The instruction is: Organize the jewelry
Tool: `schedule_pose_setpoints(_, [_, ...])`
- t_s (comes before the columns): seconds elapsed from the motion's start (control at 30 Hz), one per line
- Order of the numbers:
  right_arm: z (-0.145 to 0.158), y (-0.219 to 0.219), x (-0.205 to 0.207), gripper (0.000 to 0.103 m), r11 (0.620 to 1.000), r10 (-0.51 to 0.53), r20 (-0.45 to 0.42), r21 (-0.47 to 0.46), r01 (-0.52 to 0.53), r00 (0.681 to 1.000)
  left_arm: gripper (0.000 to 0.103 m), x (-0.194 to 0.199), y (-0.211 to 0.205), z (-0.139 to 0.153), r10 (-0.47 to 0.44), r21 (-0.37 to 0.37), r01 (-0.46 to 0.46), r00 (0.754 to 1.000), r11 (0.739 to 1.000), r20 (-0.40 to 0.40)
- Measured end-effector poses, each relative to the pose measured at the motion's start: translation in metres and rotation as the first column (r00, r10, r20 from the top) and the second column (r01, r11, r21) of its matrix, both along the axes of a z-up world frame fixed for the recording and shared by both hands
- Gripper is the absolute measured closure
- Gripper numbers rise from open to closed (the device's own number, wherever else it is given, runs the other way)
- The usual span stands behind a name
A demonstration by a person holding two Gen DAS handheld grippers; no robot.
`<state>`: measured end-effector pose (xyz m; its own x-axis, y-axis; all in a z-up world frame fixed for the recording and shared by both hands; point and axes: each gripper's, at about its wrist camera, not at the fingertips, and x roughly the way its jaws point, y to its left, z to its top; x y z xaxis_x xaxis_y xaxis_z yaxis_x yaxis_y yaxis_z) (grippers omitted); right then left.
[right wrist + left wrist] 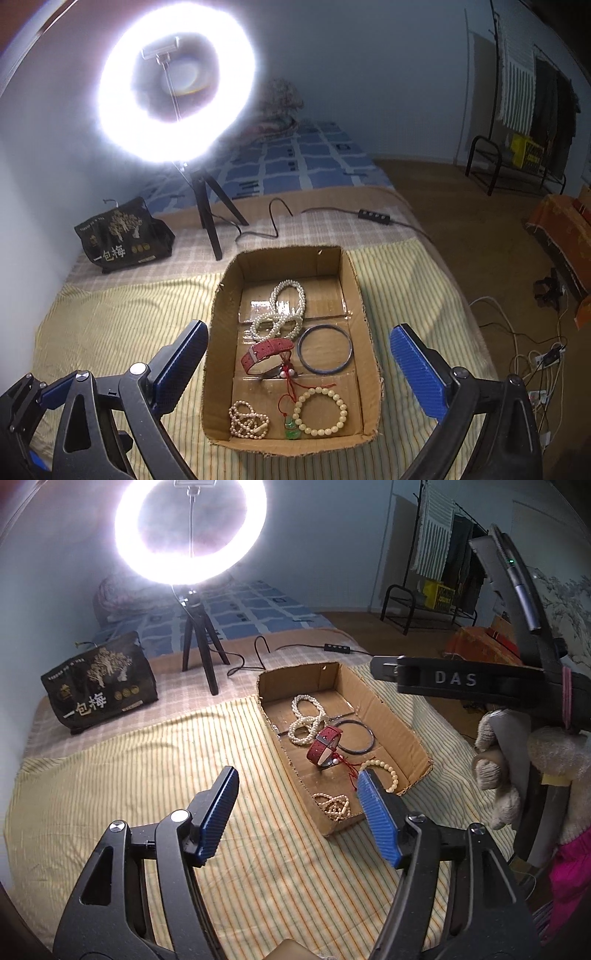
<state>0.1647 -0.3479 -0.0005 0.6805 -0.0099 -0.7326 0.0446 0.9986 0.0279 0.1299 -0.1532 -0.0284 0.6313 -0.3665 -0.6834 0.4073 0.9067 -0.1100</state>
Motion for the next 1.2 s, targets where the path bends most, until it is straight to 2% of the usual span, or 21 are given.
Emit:
schedule_pose_setpoints(0.5, [0.041, 0.017, -0.059, 0.000, 0.999, -0.018, 0.171, -0.044, 0.025, 0.985, 0.022, -0.041, 0.024, 0.021, 0.008, 0.037, -0.013, 0.992, 0.999, 0.123])
schedule_pose_setpoints(0.83, [0.051, 0.034, -0.096, 0.000, 0.995, -0.007, 0.275, -0.098, 0.036, 0.961, 0.021, -0.056, 0.038, 0.028, 0.037, 0.040, -0.044, 0.988, 0.998, 0.151])
schedule_pose_setpoints(0.9, [0.052, 0.037, -0.101, 0.000, 0.994, -0.006, 0.295, -0.105, 0.039, 0.955, 0.017, -0.057, 0.038, 0.028, 0.040, 0.049, -0.048, 0.987, 0.998, 0.156])
schedule_pose_setpoints(0.97, [0.053, 0.040, -0.104, 0.000, 0.994, 0.003, 0.304, -0.108, 0.031, 0.953, 0.006, -0.059, 0.037, 0.029, 0.040, 0.057, -0.050, 0.985, 0.997, 0.167])
schedule_pose_setpoints(1.2, [0.052, 0.046, -0.106, 0.000, 0.989, 0.007, 0.336, -0.139, 0.042, 0.942, 0.001, -0.066, 0.038, 0.034, 0.062, 0.076, -0.082, 0.970, 0.994, 0.237])
